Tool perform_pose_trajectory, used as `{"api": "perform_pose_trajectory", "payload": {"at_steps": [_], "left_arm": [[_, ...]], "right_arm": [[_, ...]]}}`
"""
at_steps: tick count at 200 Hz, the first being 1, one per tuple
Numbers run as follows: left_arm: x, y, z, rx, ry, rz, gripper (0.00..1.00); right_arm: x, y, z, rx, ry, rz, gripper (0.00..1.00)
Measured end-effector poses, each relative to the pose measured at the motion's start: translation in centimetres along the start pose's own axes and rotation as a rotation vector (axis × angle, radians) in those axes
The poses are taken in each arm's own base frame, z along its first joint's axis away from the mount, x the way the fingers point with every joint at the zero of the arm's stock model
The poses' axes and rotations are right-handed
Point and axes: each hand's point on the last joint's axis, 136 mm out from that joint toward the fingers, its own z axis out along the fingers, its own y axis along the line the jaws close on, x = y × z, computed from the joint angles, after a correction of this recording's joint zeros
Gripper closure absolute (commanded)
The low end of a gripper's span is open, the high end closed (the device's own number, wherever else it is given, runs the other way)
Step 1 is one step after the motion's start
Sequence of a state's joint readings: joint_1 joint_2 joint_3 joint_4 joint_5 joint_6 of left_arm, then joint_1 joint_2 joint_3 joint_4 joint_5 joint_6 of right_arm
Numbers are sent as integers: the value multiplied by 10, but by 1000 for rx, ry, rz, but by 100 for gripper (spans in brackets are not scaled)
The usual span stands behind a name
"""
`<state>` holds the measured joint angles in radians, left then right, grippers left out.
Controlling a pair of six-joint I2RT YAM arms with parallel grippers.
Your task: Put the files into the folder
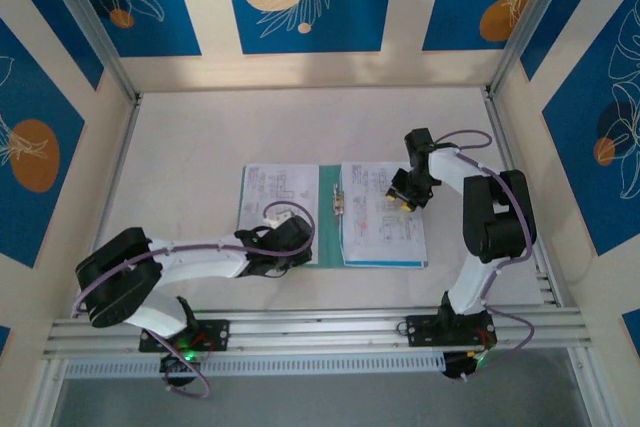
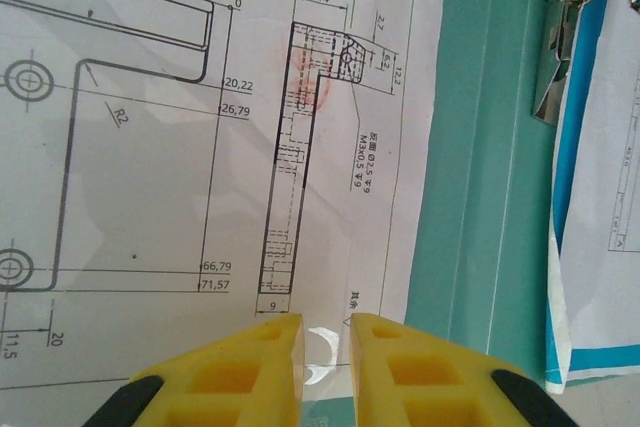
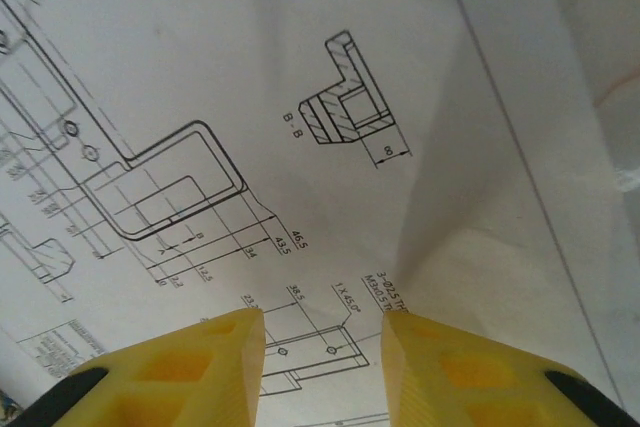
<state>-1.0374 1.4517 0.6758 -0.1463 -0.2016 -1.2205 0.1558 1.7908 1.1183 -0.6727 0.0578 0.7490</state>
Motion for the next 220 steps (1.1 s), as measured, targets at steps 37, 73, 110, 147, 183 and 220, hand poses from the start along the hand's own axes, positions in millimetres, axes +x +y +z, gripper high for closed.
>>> {"api": "perform_pose_trajectory", "payload": {"at_steps": [37, 73, 110, 147, 183, 220], "left_arm": [[0, -1, -1, 3, -1, -1, 82], [0, 0, -1, 4, -2, -1, 82], [-1, 0, -3, 9, -4, -2, 82], [0, 1, -3, 8, -4, -2, 82], [2, 9, -4, -3, 0, 0, 82], [4, 19, -3, -20, 4, -3, 84]], "right_arm": [[5, 4, 4, -5, 14, -3, 63], [8, 6, 7, -1, 25, -10, 63], [9, 8, 7, -3, 23, -17, 61], [11, 19, -4, -21, 8, -45, 54], [6, 48, -38, -94, -68, -96, 48], [12, 81, -64, -143, -128, -178, 51]]}}
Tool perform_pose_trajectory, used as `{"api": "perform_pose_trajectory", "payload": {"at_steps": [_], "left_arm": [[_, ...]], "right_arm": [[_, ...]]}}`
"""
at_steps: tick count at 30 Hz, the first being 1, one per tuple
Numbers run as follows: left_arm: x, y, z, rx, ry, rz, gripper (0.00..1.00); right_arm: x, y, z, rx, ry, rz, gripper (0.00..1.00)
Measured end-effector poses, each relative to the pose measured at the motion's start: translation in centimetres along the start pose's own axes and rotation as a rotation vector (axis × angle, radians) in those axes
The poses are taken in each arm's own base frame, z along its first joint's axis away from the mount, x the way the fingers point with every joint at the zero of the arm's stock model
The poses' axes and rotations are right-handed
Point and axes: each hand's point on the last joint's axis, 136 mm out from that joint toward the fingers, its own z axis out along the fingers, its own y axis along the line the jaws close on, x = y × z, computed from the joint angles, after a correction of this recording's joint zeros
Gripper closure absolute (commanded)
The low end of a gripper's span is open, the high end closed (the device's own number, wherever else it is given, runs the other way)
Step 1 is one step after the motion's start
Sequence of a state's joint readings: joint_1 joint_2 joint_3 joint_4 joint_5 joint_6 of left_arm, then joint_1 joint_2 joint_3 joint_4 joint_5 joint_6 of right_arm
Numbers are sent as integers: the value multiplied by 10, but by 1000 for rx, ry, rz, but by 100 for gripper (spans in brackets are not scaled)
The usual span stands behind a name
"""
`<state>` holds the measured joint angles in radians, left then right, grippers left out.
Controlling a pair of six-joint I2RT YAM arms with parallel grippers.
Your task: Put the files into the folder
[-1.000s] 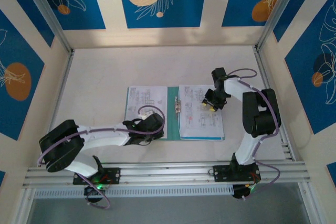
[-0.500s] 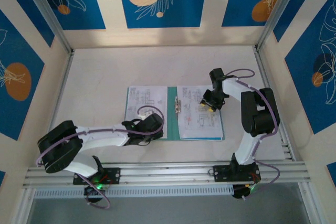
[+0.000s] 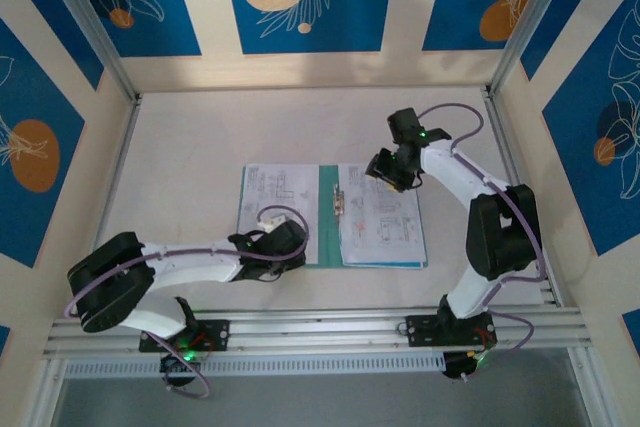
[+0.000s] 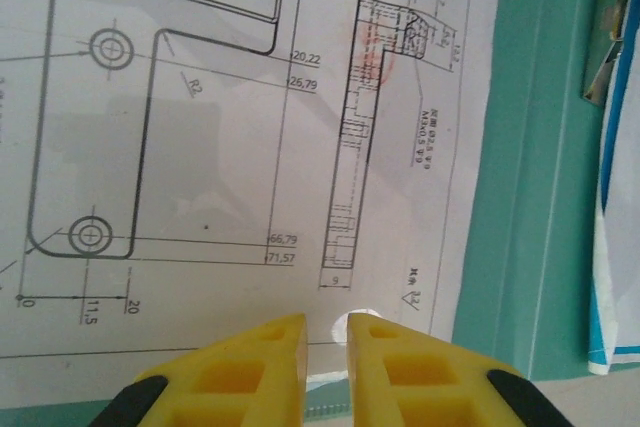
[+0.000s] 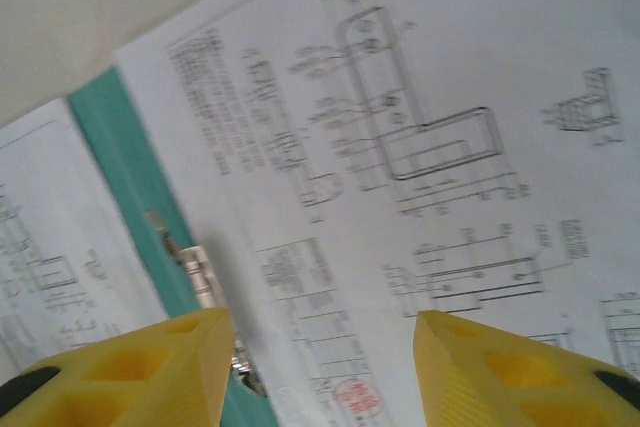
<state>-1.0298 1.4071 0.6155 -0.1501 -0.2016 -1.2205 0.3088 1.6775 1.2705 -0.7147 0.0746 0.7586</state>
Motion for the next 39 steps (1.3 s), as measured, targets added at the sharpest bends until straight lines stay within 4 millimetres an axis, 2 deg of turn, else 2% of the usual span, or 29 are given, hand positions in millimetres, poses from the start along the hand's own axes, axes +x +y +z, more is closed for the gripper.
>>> {"api": "perform_pose_trajectory", "payload": {"at_steps": [2, 3, 6, 11, 17, 22, 39], "left_arm": [[0, 2, 1, -3, 2, -1, 84], [1, 2, 1, -4, 4, -1, 85], [3, 3, 3, -3, 13, -2, 88], [7, 6, 8, -4, 23, -5, 89], [8, 4, 12, 5, 29, -6, 90], [8, 0, 15, 22, 30, -16, 91], [8, -5, 18, 46, 27, -32, 91]], "right_arm": [[4, 15, 0, -7, 6, -35, 58], [5, 23, 2, -10, 9, -50, 64], [9, 45, 13, -16, 25, -98, 77], [15, 64, 41, 8, 72, -144, 88], [10, 71, 70, 42, 107, -156, 91], [8, 73, 85, 56, 123, -166, 91], [-2, 79, 108, 73, 140, -187, 92]]}}
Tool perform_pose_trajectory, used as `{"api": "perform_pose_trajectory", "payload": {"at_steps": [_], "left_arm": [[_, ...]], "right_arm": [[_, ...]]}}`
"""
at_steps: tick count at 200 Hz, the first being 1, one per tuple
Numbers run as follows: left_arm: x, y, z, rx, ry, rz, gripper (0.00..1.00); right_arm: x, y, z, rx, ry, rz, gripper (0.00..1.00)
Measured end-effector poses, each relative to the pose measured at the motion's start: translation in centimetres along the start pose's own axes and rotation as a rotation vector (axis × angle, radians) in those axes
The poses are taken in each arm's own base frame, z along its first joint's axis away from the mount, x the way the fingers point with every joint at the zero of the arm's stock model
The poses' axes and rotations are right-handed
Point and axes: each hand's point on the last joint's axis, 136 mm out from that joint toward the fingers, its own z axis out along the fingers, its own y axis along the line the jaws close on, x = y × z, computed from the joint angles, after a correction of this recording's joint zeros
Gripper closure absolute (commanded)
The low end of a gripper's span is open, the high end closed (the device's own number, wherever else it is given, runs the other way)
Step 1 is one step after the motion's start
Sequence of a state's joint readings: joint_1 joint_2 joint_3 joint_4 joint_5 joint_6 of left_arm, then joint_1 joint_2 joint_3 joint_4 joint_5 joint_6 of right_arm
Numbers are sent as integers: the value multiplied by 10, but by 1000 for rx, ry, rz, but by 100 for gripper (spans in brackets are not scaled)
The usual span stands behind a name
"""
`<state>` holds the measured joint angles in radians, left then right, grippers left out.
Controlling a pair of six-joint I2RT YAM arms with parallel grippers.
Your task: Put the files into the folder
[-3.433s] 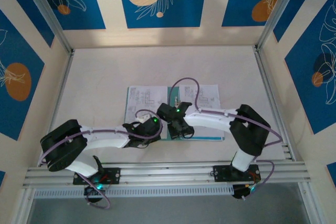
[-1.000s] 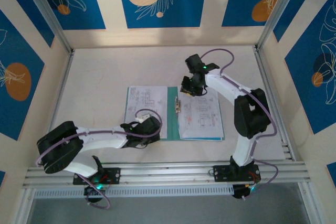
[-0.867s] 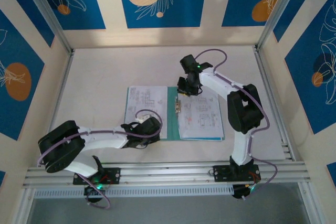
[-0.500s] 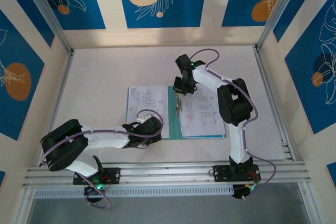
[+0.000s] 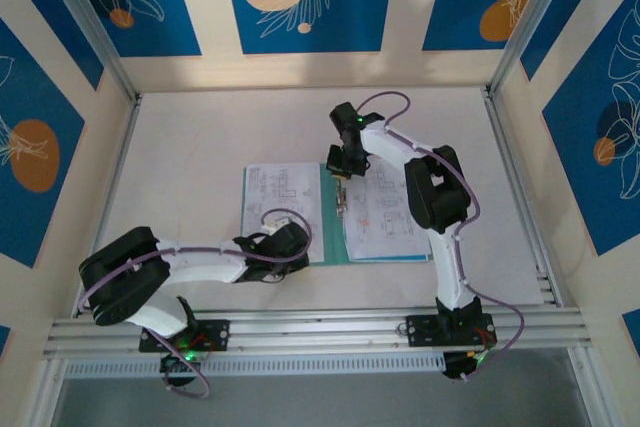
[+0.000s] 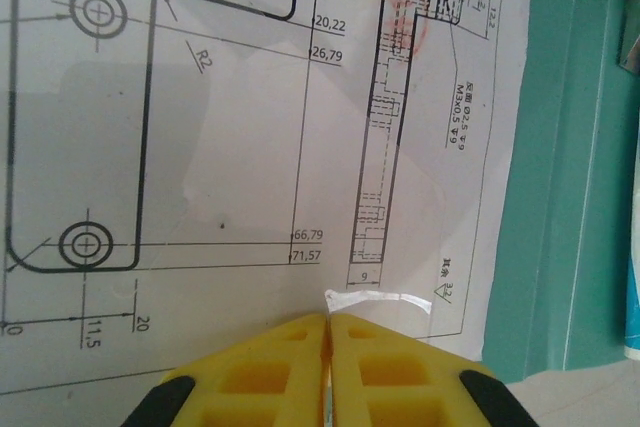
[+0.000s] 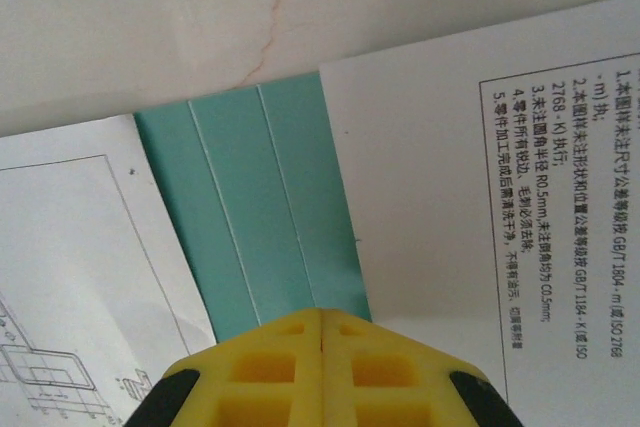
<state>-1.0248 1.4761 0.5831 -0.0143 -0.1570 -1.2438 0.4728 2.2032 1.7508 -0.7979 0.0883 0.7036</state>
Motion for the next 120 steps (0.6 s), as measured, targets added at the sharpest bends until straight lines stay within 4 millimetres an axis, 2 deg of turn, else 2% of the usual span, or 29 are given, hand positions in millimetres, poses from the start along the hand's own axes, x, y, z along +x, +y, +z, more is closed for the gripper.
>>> {"api": "perform_pose_trajectory", "payload": {"at_steps": [72, 97, 120], "left_arm": [[0, 0, 0, -1, 0, -18, 96], [-1, 1, 0, -3, -4, -41, 98], [-2, 1, 0, -4, -10, -64, 99]], "right_arm": [[4, -1, 5, -8, 14, -33, 92], [8, 0, -5, -25, 4, -43, 92], [15, 10, -24, -69, -1, -66, 93]]}}
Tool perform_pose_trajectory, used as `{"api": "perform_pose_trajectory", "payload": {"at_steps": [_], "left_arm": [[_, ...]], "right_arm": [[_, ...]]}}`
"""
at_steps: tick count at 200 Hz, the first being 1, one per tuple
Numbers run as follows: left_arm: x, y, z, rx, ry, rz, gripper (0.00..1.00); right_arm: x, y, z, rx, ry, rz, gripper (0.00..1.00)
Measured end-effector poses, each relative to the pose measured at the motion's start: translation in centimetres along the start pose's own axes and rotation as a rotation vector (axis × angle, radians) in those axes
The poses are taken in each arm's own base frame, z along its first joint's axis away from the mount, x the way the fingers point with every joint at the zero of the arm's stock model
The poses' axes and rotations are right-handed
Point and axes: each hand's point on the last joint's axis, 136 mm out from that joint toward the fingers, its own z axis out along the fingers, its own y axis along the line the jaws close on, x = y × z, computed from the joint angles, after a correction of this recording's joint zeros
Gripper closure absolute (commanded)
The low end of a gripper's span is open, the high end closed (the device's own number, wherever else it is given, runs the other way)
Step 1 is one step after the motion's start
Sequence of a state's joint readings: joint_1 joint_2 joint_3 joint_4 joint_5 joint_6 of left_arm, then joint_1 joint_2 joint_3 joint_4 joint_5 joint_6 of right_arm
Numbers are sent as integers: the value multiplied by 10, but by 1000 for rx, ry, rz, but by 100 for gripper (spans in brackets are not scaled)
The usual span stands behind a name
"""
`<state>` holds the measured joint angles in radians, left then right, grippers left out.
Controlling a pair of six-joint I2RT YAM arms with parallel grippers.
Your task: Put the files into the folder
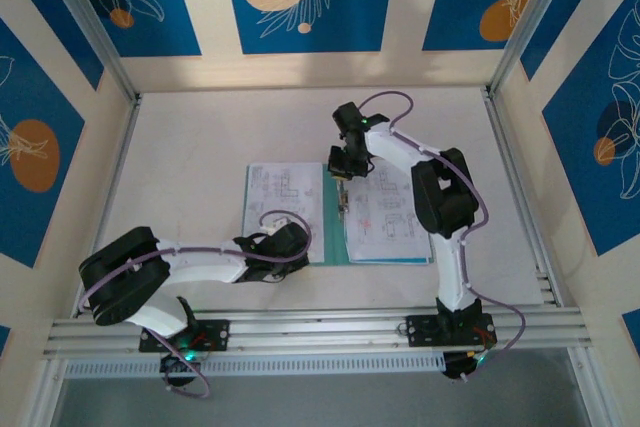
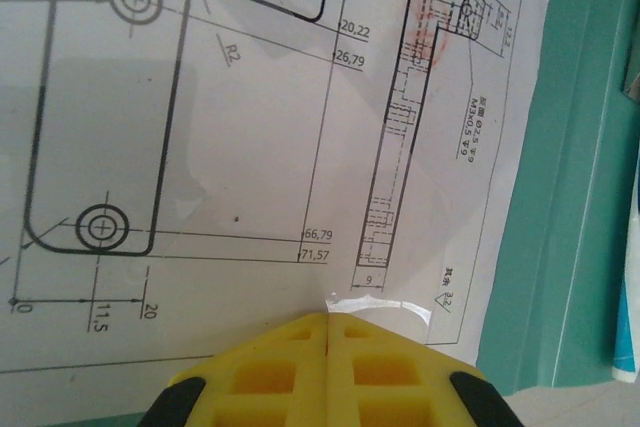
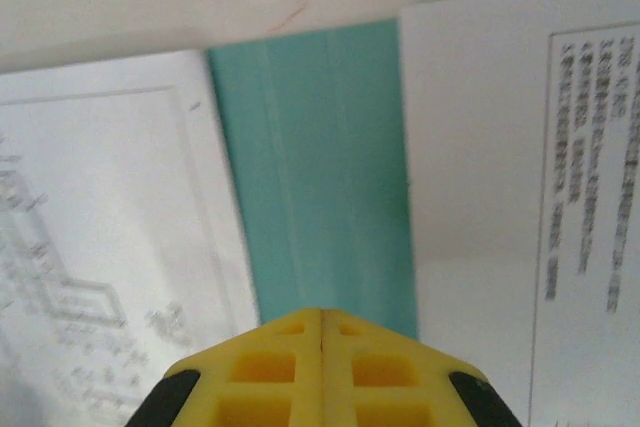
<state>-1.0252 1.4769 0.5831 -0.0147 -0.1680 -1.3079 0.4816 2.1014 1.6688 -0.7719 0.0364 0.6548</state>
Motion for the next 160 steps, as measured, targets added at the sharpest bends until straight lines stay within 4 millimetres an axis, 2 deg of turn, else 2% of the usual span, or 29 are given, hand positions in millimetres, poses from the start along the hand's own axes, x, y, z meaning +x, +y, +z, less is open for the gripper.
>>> {"api": "perform_pose_trajectory", "payload": {"at_steps": [16, 41, 82, 101, 124, 141, 160], "left_arm": [[-2, 0, 0, -3, -9, -15, 100], [-4, 2, 0, -8, -23, -30, 100], [-4, 2, 0, -9, -26, -38, 100], [-4, 2, 0, -9, -27, -45, 100], [-5, 3, 0, -10, -30, -47, 100], [-5, 3, 0, -11, -33, -47, 100], [-6, 3, -1, -12, -37, -47, 100]], "right_arm": [[6, 10, -12, -34, -6, -17, 93], [27, 17, -28, -70, 3, -42, 93], [58, 6, -33, -59, 37, -23, 92], [49, -2, -33, -47, 22, 5, 93], [22, -10, -30, -26, -12, 39, 94], [2, -13, -19, -11, -26, 50, 94], [-6, -15, -3, 10, -18, 51, 94]]}}
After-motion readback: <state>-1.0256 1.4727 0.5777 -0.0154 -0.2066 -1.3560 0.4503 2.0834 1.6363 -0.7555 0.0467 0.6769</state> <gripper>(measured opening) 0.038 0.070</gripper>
